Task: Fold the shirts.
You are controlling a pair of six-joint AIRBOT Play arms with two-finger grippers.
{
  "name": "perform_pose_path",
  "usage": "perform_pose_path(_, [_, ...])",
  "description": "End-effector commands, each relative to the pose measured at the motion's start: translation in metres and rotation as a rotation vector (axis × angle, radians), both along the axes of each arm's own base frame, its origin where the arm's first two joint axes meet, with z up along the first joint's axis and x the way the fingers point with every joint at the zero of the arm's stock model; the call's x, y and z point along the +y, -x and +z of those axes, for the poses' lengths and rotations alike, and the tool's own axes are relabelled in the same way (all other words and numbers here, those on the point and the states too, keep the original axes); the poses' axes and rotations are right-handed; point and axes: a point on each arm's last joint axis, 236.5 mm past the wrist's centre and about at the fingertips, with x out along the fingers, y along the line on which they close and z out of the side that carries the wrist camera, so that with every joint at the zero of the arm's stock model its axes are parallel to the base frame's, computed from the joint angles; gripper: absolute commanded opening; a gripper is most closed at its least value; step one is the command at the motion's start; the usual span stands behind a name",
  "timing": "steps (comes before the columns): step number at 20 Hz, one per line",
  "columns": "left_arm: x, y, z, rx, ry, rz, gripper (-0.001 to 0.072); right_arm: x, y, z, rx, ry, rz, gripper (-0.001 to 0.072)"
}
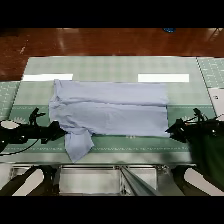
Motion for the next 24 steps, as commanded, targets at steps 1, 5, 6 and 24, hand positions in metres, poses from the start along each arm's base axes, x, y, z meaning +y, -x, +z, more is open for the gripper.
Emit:
perform_pose_path(1, [0.000,0.000,0.000,-0.002,0.000,-0.003,0.0026,0.014,-0.034,-0.008,-0.081,-0.015,-0.039,0.0396])
perform_pose_path(5, [0.004,-0.017,0.017,-0.061,-0.006,-0.047,0.0026,0.027,-0.065,0.021,-0.219,-0.011,0.104,0.0019])
perform_pose_path(6, [0.007,-0.027,0.025,-0.086,-0.011,-0.054,0.0027,0.027,-0.071,0.029,-0.237,-0.004,0.138,0.0019])
perform_pose_path(24, [0.013,-0.294,0.087,-0.276,0.048,-0.127,0.0026,-0.007,-0.233,0.075,-0.449,-0.013,0.007,0.0019])
